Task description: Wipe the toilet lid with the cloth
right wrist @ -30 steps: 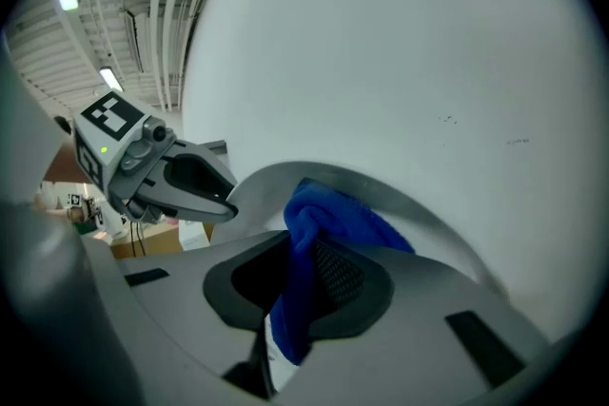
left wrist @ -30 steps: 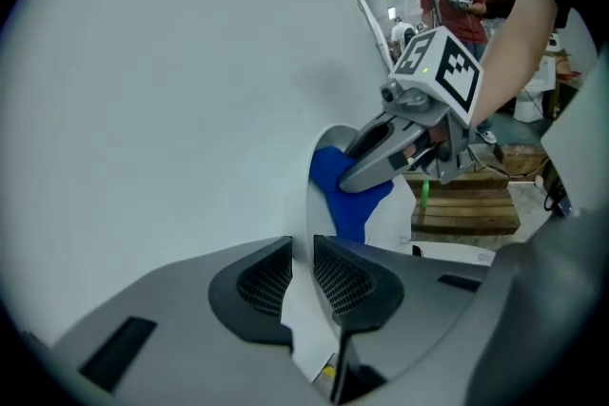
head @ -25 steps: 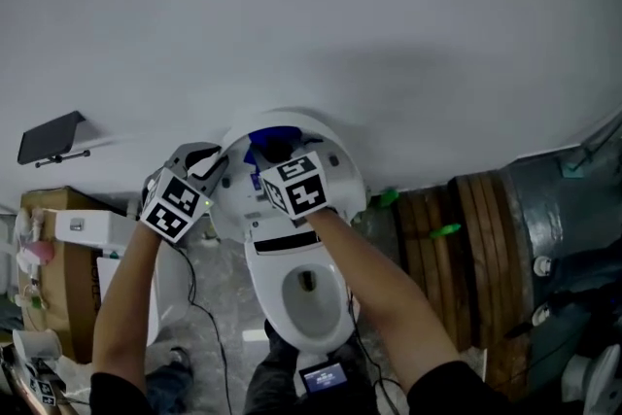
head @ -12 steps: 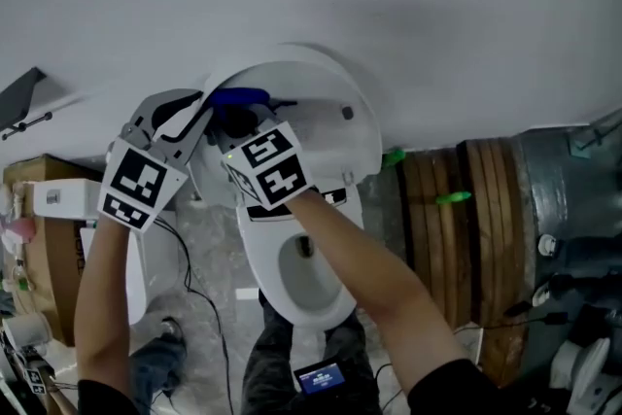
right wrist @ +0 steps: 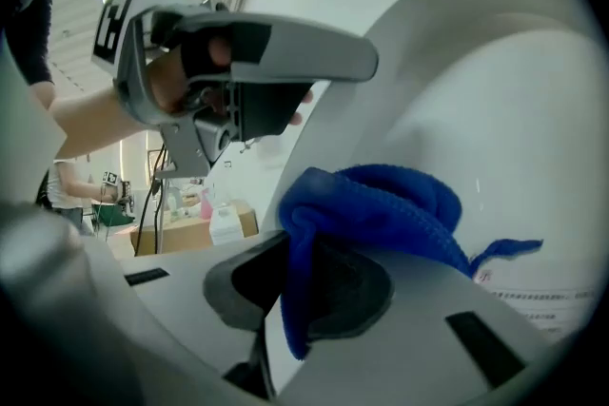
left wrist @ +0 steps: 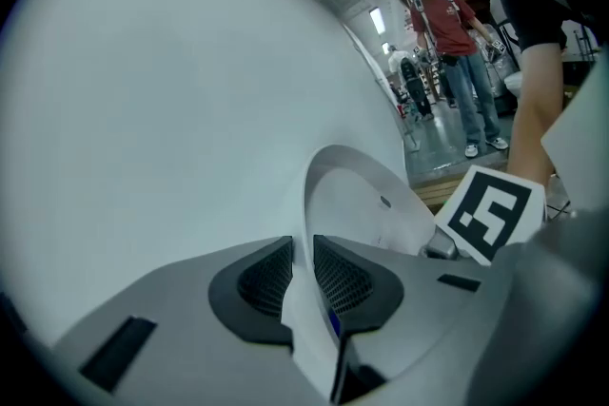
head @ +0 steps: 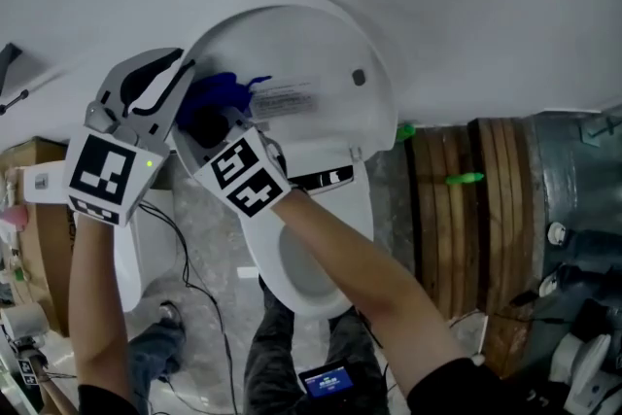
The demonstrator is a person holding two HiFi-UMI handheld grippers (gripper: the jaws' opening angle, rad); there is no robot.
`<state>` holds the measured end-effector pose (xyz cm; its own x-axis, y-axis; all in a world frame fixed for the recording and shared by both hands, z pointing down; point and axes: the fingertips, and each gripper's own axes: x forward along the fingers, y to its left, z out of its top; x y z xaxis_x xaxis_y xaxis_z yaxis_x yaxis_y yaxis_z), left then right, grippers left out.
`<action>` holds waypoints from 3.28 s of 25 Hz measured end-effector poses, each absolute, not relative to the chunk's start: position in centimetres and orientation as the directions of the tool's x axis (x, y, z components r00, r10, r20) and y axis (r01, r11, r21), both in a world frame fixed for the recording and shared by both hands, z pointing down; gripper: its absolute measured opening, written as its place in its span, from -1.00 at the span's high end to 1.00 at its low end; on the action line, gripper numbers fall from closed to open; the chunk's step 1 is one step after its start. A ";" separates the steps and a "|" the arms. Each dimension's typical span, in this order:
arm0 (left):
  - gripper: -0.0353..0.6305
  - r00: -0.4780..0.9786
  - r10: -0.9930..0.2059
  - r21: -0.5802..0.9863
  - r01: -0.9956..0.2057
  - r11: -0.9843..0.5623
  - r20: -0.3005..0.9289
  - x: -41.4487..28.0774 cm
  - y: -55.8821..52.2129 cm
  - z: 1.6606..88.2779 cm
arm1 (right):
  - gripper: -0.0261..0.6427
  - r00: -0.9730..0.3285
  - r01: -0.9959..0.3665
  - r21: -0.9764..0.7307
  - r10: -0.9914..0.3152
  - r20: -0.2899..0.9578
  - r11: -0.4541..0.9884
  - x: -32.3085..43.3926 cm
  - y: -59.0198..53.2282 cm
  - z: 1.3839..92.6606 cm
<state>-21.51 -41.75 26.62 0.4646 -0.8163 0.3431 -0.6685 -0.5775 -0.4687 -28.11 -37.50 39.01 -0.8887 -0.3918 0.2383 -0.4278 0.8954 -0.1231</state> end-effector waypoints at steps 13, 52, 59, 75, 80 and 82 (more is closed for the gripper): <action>0.67 0.470 -0.878 -0.541 -0.718 -0.438 0.087 -22.3 -40.5 27.9 | 0.75 -0.874 -0.369 -0.112 -0.303 0.381 0.923 -30.0 -34.7 53.4; 0.67 0.257 -0.953 -0.518 -0.800 -0.301 0.157 -23.6 -32.0 36.9 | 0.75 -0.707 -0.599 -0.134 -0.443 0.552 0.789 -13.6 -39.4 58.6; 0.67 0.340 -0.907 -0.459 -0.783 -0.420 0.249 -19.1 -32.1 39.6 | 0.75 -0.706 -0.613 -0.091 -0.492 0.510 0.785 -11.5 -40.9 53.3; 0.67 0.410 -0.846 -0.399 -0.751 -0.526 0.342 -18.4 -32.5 39.8 | 0.75 -0.755 -0.637 -0.035 -0.614 0.228 0.770 -12.7 -45.3 33.1; 0.67 0.422 -0.806 -0.326 -0.758 -0.565 0.416 -18.9 -32.9 41.6 | 0.75 -0.787 -0.599 -0.016 -0.585 0.196 0.800 -16.4 -45.0 31.5; 0.69 0.433 -0.785 -0.293 -0.758 -0.583 0.443 -18.8 -33.4 42.5 | 0.75 -0.801 -0.577 -0.009 -0.564 0.198 0.817 -17.8 -44.5 32.5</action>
<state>-18.85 -33.44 42.49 0.4326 -0.7854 0.4427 -0.7578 -0.5828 -0.2934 -17.79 -44.50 32.50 -0.8014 -0.5644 0.1982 -0.5772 0.8166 -0.0086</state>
